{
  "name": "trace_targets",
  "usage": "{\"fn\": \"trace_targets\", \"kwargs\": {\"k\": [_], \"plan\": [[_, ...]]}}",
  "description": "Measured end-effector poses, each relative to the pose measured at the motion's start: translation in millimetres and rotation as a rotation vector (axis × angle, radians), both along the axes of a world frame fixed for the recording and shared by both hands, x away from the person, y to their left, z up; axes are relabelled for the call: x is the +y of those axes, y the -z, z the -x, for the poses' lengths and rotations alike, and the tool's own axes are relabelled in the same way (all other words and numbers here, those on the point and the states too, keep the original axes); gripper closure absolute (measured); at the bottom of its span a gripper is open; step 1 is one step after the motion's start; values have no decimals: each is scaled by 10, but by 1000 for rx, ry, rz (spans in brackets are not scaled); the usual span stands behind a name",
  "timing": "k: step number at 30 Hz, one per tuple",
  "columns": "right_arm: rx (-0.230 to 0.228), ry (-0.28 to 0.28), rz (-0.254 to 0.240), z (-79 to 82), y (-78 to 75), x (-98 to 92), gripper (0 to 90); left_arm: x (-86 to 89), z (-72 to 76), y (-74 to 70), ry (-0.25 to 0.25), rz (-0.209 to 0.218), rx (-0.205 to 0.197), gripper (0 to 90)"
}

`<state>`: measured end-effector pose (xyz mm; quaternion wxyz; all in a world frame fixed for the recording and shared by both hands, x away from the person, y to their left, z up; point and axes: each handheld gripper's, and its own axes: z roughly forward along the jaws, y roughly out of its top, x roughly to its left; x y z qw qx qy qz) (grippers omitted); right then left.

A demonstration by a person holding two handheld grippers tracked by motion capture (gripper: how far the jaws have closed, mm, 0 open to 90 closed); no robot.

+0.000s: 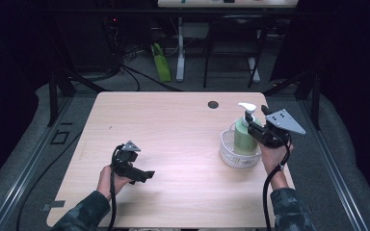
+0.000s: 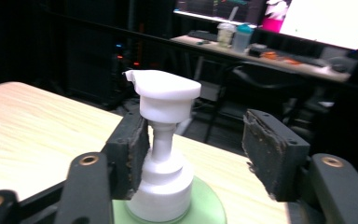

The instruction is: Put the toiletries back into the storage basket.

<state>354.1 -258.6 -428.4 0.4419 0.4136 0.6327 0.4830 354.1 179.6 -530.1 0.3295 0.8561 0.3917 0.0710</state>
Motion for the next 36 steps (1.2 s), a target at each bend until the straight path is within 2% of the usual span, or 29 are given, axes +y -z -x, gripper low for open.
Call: {"fn": "trace_targets", "kwargs": {"k": [3, 7, 8, 9, 10, 11, 13, 24, 31, 36], "plan": [[4, -4, -11, 26, 1, -16, 361, -1, 0, -1, 2, -2, -1, 0], [22, -8, -64, 32, 7, -61, 330, -1, -2, 0, 0, -2, -3, 0], [25, -15, -79, 34, 7, -73, 280, -2, -2, 0, -1, -2, -2, 0], [15, -4, -81, 50, 0, -75, 286, -2, -3, 2, 0, -3, -2, 0], [-5, 3, -59, 70, -13, -68, 288, -4, -3, 4, 0, -1, 1, 0], [-7, -8, -43, 79, -33, -55, 288, -5, -3, 5, 0, -2, 1, 0], [2, -19, -48, 82, -51, -49, 286, -8, -2, 5, 1, -6, -1, 0], [109, -59, -116, 95, -108, -149, 256, -5, -5, 2, 2, -1, 0, 0], [177, -75, -123, 162, -149, -148, 201, -5, -2, -3, 2, 1, 2, 0], [261, -88, -126, 235, -191, -166, 146, 2, -2, -11, -1, 1, -6, 0]]}}
